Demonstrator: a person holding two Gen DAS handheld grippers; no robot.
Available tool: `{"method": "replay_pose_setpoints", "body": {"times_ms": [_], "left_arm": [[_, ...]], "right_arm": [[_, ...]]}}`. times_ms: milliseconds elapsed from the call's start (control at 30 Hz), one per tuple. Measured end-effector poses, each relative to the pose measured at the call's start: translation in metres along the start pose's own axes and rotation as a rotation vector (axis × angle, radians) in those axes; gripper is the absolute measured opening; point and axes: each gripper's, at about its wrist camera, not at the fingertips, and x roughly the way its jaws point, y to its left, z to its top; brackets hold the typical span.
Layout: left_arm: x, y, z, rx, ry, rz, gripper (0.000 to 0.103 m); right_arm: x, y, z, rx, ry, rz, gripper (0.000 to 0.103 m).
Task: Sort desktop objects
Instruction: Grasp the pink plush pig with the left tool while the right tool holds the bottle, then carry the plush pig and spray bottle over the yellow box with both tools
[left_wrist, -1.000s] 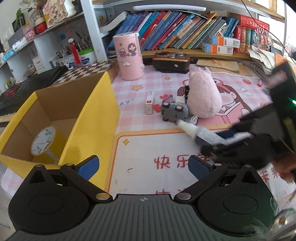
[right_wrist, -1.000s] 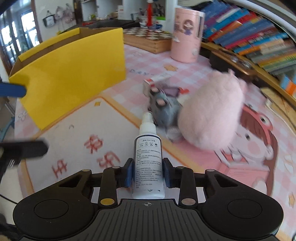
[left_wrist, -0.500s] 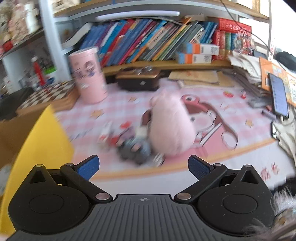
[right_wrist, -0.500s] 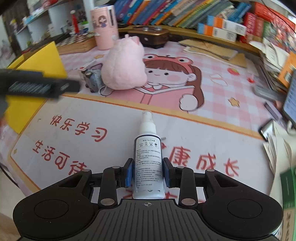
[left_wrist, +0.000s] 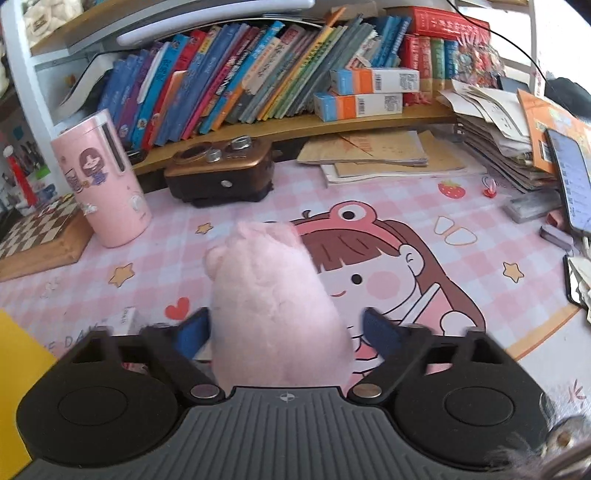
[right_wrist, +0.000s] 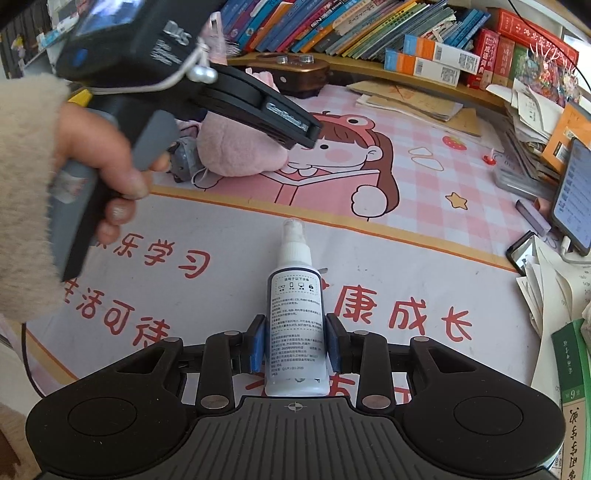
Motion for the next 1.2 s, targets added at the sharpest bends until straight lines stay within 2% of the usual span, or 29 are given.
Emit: {"method": "replay_pose_setpoints", "body": {"times_ms": [33,100,167,367,500,833,967,1200], "left_arm": [[0.001,-0.002,-0.001,0.013,-0.004,0.017,0.065],[-0.002,-0.002,-0.003,0.024,-0.020,0.005,0.059],[-0.009,0.002,-0.002,0.008,-0.025,-0.007,0.056],[-0.066,0.027,-0.003,-0.081,-0.128,-0.070,0.056],[-0.113,0.049,-0.017,-0.134,-0.161,-0.107,0.056],[-0.191,0.088,-0.077,-0.210,-0.134,-0.123,0.056],[-0.207,0.094,-0.098,-0.248,-0.127,-0.120,0.056],[-0.219,0.102,-0.121,-0.220,-0.094,-0.154,0.056]], "right_arm": [[0.000,0.000,0.000,-0.001,0.000,0.000,0.033],[0.000,0.000,0.001,-0.008,0.002,0.001,0.033],[0.000,0.000,0.001,-0.007,0.006,0.004,0.033],[-0.005,-0.007,0.006,0.073,-0.014,-0.018,0.032],[-0.016,-0.010,0.011,0.114,-0.045,-0.003,0.033],[-0.054,0.005,0.025,0.196,-0.092,0.104,0.033],[-0.070,0.021,0.027,0.189,-0.124,0.118,0.033],[-0.080,0.055,0.019,0.177,-0.122,0.129,0.033]]}}
